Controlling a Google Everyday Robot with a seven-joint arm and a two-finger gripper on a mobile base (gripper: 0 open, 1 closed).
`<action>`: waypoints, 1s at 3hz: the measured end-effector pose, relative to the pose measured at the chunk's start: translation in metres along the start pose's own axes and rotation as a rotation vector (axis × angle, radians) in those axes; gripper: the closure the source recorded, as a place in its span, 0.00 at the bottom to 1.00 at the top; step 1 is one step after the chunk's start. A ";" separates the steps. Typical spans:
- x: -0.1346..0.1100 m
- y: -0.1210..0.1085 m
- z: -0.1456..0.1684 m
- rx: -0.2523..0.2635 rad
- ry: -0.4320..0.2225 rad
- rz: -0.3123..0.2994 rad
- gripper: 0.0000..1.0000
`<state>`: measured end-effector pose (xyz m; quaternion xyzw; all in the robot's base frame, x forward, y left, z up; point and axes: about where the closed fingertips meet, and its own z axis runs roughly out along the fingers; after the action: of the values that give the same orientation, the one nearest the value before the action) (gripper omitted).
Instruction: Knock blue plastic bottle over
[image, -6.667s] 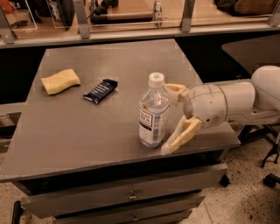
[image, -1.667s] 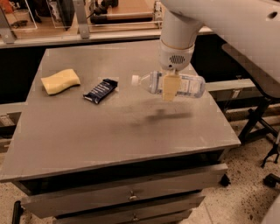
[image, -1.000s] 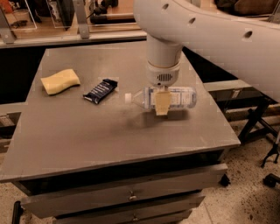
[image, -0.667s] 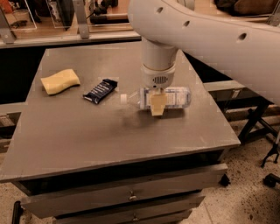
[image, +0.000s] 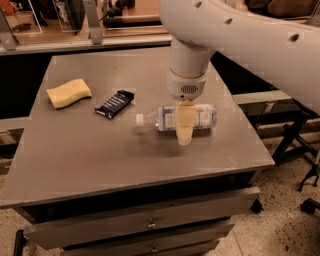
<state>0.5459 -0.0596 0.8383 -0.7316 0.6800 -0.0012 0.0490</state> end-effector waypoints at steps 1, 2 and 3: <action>0.008 0.006 -0.025 0.028 -0.083 -0.030 0.00; 0.022 0.012 -0.040 0.050 -0.144 -0.020 0.00; 0.037 0.013 -0.038 0.047 -0.226 0.018 0.00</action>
Offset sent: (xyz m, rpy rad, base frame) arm -0.0197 -0.0487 0.0545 0.2246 -0.0584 0.0077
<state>0.5330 -0.1002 0.8731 -0.7195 0.6765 0.0656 0.1425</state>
